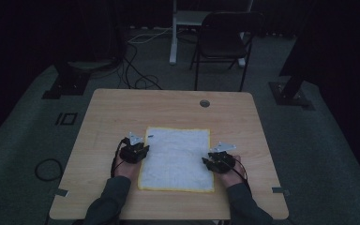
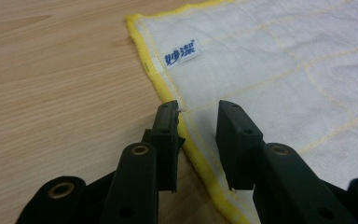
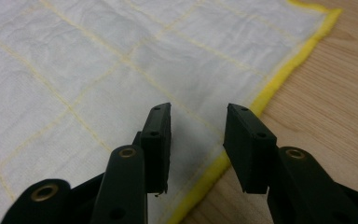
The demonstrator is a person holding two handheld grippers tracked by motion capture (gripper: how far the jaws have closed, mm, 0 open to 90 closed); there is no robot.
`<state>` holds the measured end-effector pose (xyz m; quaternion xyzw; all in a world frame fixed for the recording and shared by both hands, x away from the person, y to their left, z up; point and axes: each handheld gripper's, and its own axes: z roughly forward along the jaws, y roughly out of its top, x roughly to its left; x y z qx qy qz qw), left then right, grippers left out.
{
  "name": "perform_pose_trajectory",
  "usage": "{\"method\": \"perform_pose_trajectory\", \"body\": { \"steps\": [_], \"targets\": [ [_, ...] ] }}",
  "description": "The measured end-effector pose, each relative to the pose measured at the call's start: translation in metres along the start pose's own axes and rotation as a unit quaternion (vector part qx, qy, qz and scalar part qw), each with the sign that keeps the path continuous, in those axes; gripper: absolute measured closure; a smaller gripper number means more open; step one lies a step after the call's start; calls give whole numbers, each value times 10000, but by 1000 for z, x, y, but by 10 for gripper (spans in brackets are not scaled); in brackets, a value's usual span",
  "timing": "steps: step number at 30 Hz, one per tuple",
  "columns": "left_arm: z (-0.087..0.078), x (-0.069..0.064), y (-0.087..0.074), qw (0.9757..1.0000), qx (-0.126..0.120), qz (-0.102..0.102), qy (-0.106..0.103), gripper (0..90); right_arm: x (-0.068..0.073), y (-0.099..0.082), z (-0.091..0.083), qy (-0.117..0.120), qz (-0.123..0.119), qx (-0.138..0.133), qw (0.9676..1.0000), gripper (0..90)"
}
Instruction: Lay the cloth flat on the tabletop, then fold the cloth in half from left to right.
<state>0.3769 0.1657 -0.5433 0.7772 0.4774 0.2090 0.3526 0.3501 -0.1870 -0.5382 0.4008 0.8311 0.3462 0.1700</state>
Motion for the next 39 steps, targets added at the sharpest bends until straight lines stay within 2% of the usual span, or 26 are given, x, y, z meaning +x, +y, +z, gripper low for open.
{"method": "perform_pose_trajectory", "body": {
  "steps": [8,14,17,22,30,35,39],
  "targets": [
    [-9,7,-7,9999,32,-70,74,698,-2,-2,-6,-49,65,-102,9999,609],
    [-16,14,-12,9996,51,-194,174,687,-4,-4,-8,-59,177,-152,9997,603],
    [-17,17,-13,9993,73,-272,254,666,-4,-4,-8,-39,152,-172,9997,599],
    [-23,16,-15,9989,35,-361,290,632,-4,-4,-11,-46,150,-240,9996,595],
    [-50,13,-29,9975,-50,-676,174,605,-3,-5,-12,-26,171,-289,9994,589],
    [-57,8,-35,9976,-52,-693,78,593,-2,-5,-11,-70,139,-271,9995,585],
    [-58,1,-39,9976,-64,-689,96,578,-3,-5,-13,-83,180,-304,9993,584]
  ]
}}
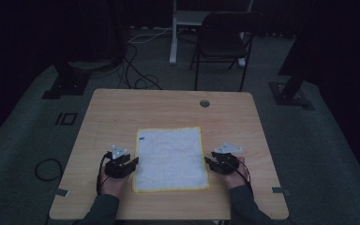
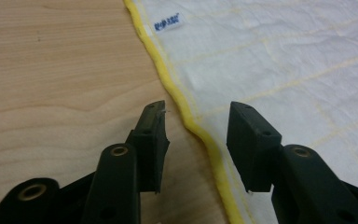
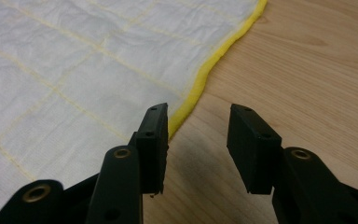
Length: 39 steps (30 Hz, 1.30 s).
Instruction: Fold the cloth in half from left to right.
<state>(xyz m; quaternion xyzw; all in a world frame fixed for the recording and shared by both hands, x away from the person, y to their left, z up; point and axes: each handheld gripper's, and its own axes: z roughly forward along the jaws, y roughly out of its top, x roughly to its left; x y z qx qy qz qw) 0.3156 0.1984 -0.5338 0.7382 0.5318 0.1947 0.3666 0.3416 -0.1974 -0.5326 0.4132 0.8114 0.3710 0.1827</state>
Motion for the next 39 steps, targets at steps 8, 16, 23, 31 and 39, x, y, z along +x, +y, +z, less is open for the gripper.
{"method": "perform_pose_trajectory", "body": {
  "steps": [8,16,23,31,39],
  "targets": [
    [6,-9,1,9998,8,90,160,553,0,-3,1,2,-18,-5,10000,583],
    [17,-14,2,9995,103,111,285,548,1,-4,2,-13,-63,-3,10000,583],
    [18,-16,2,9987,114,168,457,544,1,-5,2,-34,-91,-8,10000,583],
    [17,-22,3,9989,169,174,400,649,1,-5,3,-22,-98,17,9999,583],
    [19,-15,7,9995,245,168,115,857,1,-5,2,-19,-92,0,10000,582]
  ]
}}
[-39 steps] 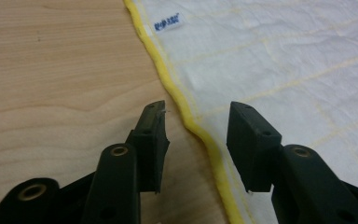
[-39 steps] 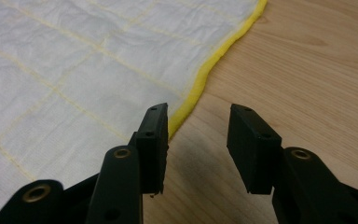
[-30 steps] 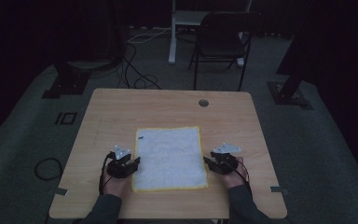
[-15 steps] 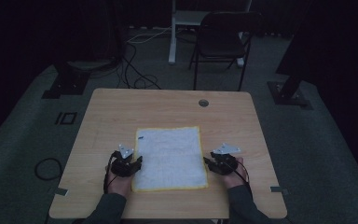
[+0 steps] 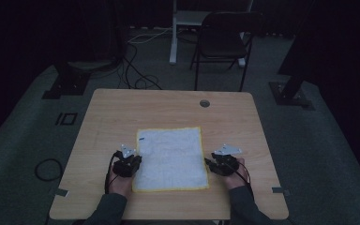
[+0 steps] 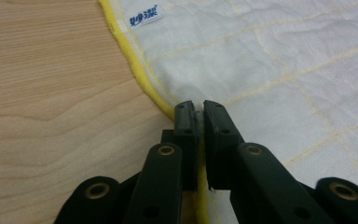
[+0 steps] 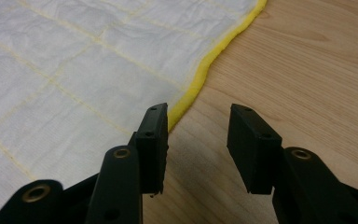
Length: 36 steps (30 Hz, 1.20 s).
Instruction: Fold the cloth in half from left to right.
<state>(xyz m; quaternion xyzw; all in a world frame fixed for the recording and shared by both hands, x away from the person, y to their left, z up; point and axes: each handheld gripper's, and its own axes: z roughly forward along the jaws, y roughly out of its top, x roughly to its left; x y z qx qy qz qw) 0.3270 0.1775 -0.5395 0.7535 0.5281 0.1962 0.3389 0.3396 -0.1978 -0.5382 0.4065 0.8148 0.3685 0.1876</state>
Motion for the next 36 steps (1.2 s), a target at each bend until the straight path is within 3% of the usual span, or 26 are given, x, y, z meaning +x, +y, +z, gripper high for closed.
{"method": "perform_pose_trajectory", "body": {
  "steps": [3,9,14,26,36],
  "targets": [
    [0,7,2,10000,30,-40,58,864,0,0,0,0,32,0,10000,583],
    [0,15,4,9999,0,-118,-81,868,0,0,0,5,46,0,10000,582],
    [-6,14,9,9993,-228,-93,-277,869,0,-1,0,7,44,12,10000,581],
    [-15,7,22,9970,-509,-51,-575,868,0,-1,1,32,46,19,10000,577],
    [-21,-5,37,9933,-730,95,-895,868,1,-1,2,40,33,34,10000,574]
  ]
}}
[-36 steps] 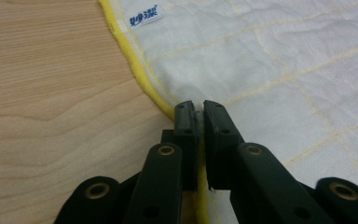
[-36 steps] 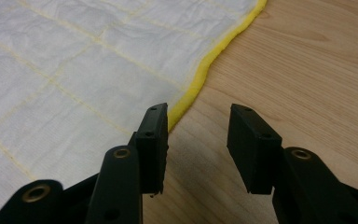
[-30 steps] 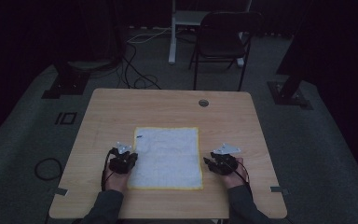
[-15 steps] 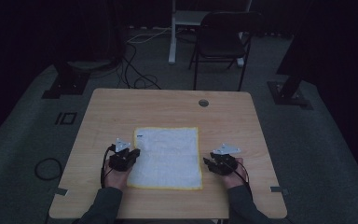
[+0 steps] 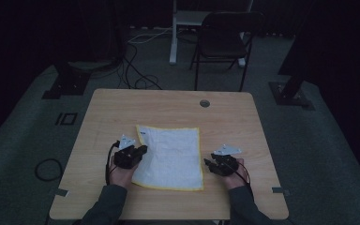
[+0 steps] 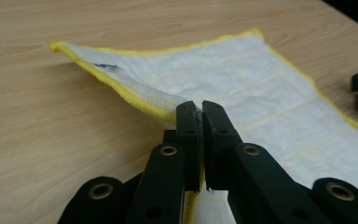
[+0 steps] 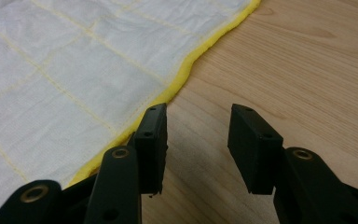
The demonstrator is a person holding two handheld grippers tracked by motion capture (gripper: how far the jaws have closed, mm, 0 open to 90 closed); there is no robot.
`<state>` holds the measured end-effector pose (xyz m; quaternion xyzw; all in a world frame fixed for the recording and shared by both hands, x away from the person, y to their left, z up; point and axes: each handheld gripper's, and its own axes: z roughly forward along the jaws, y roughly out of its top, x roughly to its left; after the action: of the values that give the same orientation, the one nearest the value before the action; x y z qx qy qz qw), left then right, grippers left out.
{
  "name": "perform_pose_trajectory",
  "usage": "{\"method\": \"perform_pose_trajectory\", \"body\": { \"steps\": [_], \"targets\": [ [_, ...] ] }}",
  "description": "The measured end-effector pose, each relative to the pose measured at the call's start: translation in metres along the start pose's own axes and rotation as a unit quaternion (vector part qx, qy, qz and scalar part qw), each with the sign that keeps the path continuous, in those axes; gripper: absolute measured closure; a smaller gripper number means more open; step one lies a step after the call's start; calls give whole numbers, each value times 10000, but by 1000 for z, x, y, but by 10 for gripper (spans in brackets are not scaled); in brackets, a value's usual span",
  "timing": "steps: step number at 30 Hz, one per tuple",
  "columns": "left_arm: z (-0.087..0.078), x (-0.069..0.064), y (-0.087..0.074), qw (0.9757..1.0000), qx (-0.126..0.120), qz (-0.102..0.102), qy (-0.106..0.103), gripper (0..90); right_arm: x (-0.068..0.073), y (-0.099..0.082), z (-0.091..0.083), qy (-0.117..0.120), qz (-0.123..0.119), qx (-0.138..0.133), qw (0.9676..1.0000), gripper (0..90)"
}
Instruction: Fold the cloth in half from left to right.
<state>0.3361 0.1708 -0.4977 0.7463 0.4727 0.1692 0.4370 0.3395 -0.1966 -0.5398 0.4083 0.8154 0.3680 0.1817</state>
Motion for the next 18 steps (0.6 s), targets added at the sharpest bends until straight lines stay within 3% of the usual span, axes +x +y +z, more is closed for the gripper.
{"method": "perform_pose_trajectory", "body": {
  "steps": [18],
  "targets": [
    [4,-16,17,9991,-127,216,-341,869,0,0,1,9,-23,27,10000,572]
  ]
}}
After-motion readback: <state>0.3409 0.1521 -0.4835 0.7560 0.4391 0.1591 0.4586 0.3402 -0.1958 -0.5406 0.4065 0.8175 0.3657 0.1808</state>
